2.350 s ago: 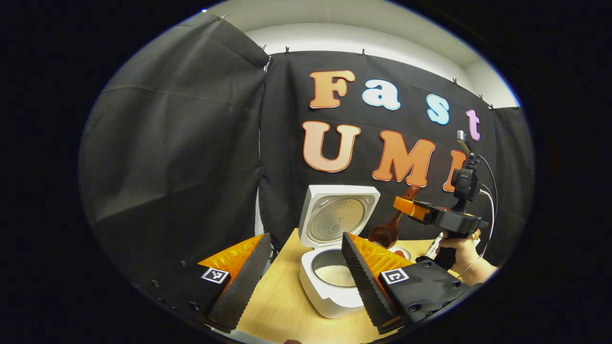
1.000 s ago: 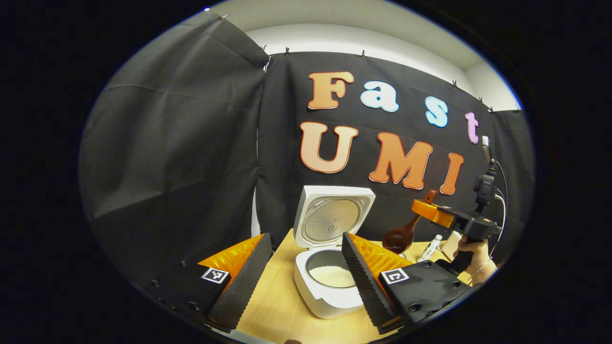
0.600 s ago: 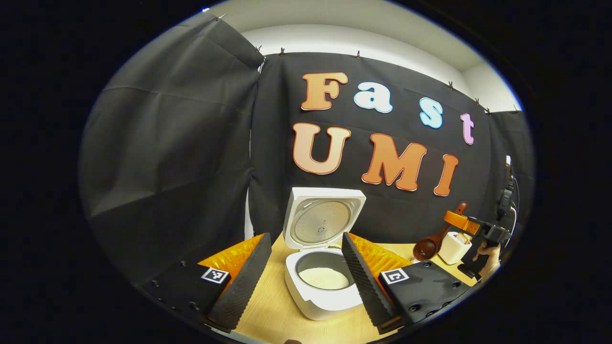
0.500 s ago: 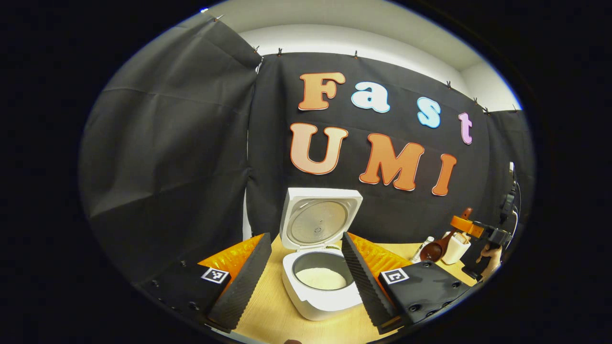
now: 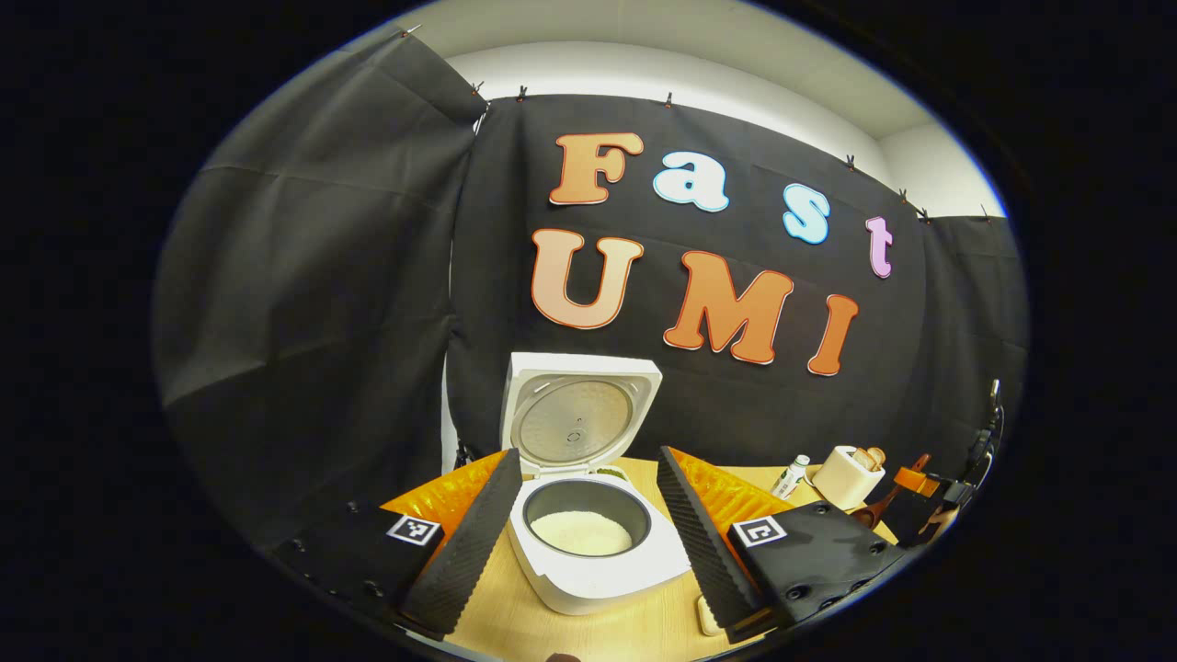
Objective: Close the left gripper, press the button to open the rice cooker; take a wooden spoon from the chopstick holder with the right hand, scoop a spoonful of rice and pour it into the rice cooker, then put the wooden spoon back into the chopstick holder.
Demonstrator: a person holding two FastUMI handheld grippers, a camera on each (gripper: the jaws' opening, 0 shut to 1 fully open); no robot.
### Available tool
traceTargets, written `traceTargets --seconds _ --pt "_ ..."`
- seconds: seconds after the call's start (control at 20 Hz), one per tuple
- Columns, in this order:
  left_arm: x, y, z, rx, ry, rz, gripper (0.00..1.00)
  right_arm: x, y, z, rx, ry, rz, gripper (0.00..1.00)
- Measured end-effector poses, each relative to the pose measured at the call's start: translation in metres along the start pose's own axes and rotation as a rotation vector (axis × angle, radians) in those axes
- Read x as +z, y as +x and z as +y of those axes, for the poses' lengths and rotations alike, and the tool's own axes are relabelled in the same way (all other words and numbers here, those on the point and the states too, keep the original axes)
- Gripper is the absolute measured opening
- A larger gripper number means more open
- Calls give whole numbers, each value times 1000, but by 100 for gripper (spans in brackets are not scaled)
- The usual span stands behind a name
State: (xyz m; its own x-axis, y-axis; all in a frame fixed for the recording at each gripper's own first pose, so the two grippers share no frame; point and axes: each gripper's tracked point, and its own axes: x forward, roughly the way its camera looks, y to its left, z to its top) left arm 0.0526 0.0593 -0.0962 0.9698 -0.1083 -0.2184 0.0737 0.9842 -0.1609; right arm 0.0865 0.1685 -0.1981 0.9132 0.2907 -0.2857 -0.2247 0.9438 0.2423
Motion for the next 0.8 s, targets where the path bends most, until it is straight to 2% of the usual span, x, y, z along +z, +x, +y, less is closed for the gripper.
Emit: traceTargets --seconds 0.3,0.8 --pt "-5 -5 -16 2 30 13 100 -49 -13 -47 -73 53 67 0" --pt "-4 -21 -30 12 60 21 100 -122 3 -66 -90 121 176 1"
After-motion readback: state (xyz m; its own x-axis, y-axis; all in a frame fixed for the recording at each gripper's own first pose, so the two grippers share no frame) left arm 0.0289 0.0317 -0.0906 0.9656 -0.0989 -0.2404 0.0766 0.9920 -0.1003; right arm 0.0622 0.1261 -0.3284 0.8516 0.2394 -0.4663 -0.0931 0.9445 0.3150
